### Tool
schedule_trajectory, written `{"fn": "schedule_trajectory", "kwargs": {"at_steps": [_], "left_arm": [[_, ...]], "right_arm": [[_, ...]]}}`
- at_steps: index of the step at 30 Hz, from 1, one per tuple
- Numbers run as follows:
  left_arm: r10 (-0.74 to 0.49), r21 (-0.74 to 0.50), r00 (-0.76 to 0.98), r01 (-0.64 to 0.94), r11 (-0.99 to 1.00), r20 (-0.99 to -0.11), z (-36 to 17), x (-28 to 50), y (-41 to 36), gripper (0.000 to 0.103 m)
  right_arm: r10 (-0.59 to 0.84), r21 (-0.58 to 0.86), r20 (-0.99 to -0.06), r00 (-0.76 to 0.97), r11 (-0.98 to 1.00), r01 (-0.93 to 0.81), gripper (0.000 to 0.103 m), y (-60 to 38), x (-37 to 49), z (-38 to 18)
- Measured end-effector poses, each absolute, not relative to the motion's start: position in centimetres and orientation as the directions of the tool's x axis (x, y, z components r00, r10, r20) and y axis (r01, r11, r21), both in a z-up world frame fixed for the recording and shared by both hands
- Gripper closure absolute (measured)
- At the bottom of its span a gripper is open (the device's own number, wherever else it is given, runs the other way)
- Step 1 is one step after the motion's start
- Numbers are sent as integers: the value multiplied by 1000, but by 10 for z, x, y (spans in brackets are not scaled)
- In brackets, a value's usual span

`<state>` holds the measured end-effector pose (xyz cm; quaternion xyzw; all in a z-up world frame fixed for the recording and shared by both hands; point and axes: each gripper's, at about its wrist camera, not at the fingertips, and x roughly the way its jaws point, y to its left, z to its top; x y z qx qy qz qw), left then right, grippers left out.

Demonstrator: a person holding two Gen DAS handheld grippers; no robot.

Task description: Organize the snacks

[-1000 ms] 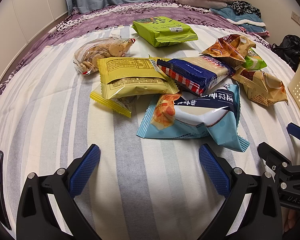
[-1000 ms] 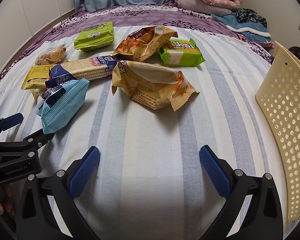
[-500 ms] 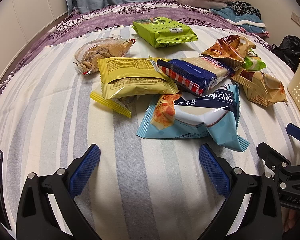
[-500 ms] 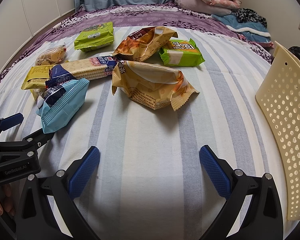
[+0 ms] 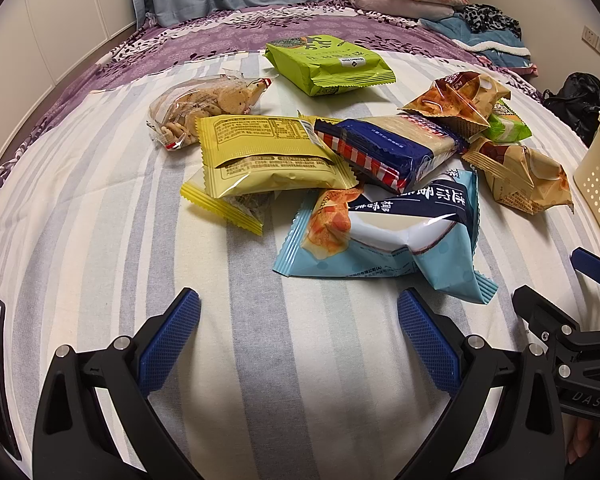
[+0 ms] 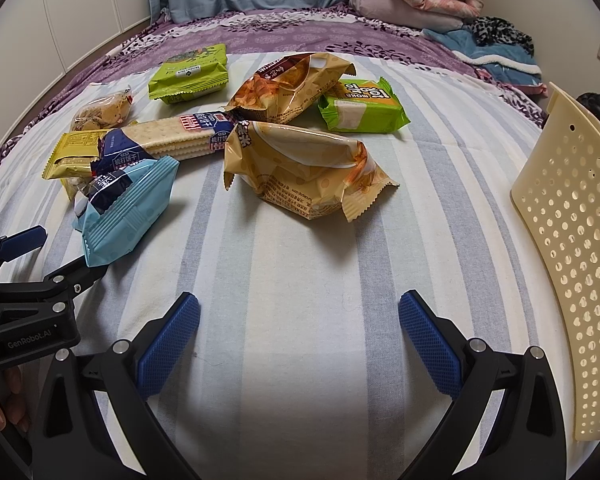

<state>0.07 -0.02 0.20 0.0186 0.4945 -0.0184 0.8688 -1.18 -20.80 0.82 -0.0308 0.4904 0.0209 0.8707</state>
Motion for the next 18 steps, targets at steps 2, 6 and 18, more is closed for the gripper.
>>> {"fn": "schedule_trajectory", "kwargs": {"at_steps": [2, 6, 18], "left_arm": [[-13, 15, 510, 50, 999, -860, 2, 1, 0, 3], [-13, 14, 511, 50, 999, -860, 4, 0, 0, 3], [-13, 15, 511, 51, 999, -860, 4, 0, 0, 3]], "right_arm": [[6, -33, -855, 518, 997, -67, 5, -208, -12, 8], [7, -32, -855, 518, 997, -67, 5, -208, -12, 8], [8, -31, -855, 519, 997, -66, 5, -208, -11, 7]]}}
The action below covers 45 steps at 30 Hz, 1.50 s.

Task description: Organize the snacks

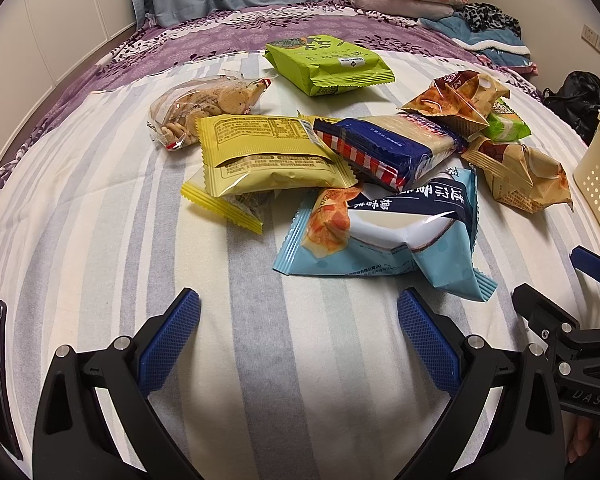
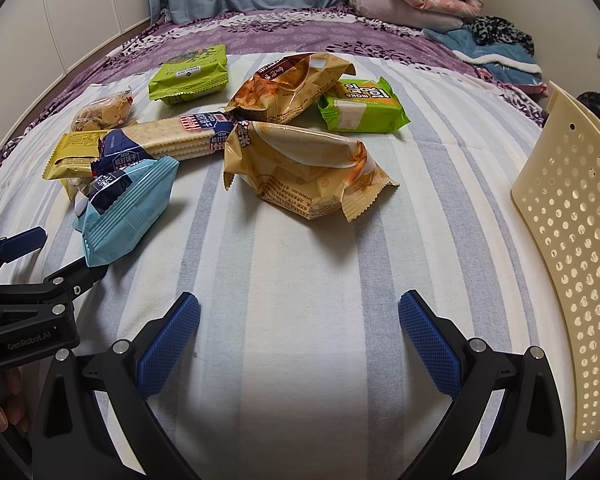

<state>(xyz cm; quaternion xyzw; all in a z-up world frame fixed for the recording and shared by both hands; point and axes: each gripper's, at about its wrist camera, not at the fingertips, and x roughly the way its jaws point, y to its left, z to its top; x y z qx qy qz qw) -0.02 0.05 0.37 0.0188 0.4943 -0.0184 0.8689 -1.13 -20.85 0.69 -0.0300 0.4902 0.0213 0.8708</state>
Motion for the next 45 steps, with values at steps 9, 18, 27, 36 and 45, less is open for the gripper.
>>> {"fn": "schedule_trajectory", "kwargs": {"at_steps": [9, 18, 27, 36, 45], "left_arm": [[-14, 14, 511, 51, 999, -860, 4, 0, 0, 3], [-34, -11, 519, 46, 999, -854, 11, -10, 3, 3], [-49, -53, 622, 12, 999, -781, 56, -18, 25, 3], [-68, -92, 666, -2, 996, -743, 85, 21, 59, 3], [-93, -97, 622, 28, 995, -777, 62, 90, 85, 3]], "right_arm": [[8, -31, -855, 518, 997, -66, 5, -208, -11, 6], [29, -11, -844, 536, 997, -71, 5, -210, -12, 10], [89, 68, -742, 664, 996, -57, 5, -234, -24, 59], [111, 130, -724, 681, 991, -24, 5, -266, -5, 68], [136, 159, -750, 647, 987, -23, 5, -269, 9, 54]]}}
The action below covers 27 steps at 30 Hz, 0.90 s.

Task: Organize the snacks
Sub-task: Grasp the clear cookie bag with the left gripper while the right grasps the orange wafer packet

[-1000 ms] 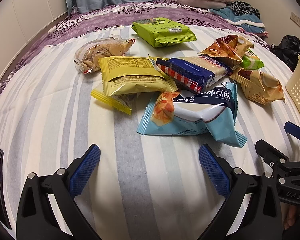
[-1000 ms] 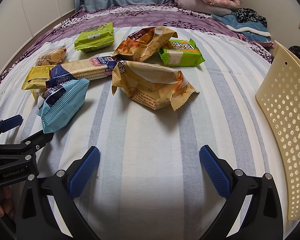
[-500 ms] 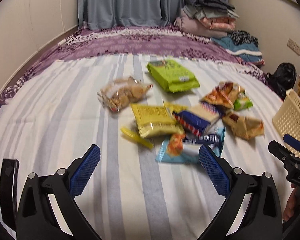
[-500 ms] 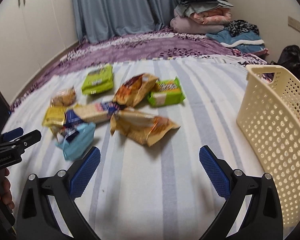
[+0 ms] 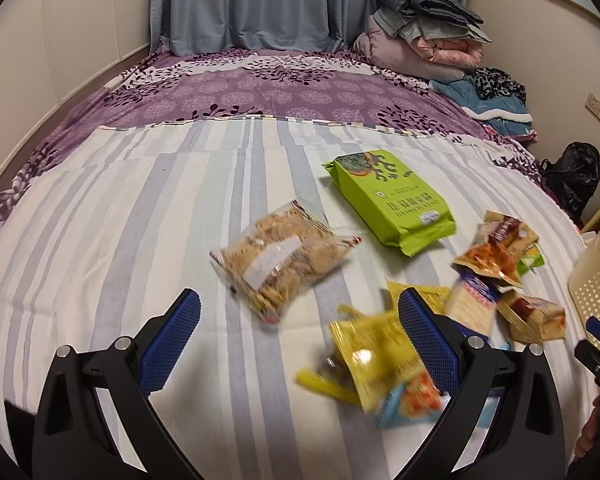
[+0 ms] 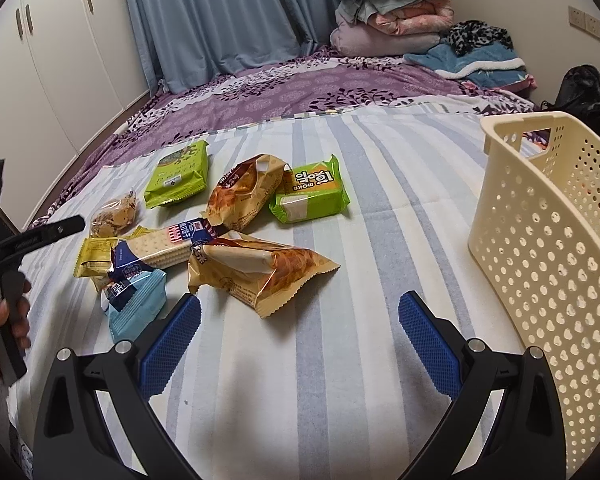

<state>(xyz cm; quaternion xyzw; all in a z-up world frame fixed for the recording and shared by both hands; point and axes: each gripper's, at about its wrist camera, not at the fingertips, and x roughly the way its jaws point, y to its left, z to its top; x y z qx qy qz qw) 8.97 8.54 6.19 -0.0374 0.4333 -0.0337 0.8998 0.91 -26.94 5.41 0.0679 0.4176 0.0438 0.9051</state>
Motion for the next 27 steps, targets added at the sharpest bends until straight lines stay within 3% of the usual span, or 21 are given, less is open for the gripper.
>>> {"fn": "schedule_trajectory", "kwargs": {"at_steps": [11, 27], "left_arm": [[-109, -49, 531, 126, 991, -841, 20, 158, 89, 3], [-117, -60, 518, 125, 990, -848, -2, 181, 96, 3]], "right_arm": [[171, 187, -771, 613, 982, -39, 5, -264, 26, 40], [189, 174, -790, 583, 981, -82, 5, -245, 54, 33]]}}
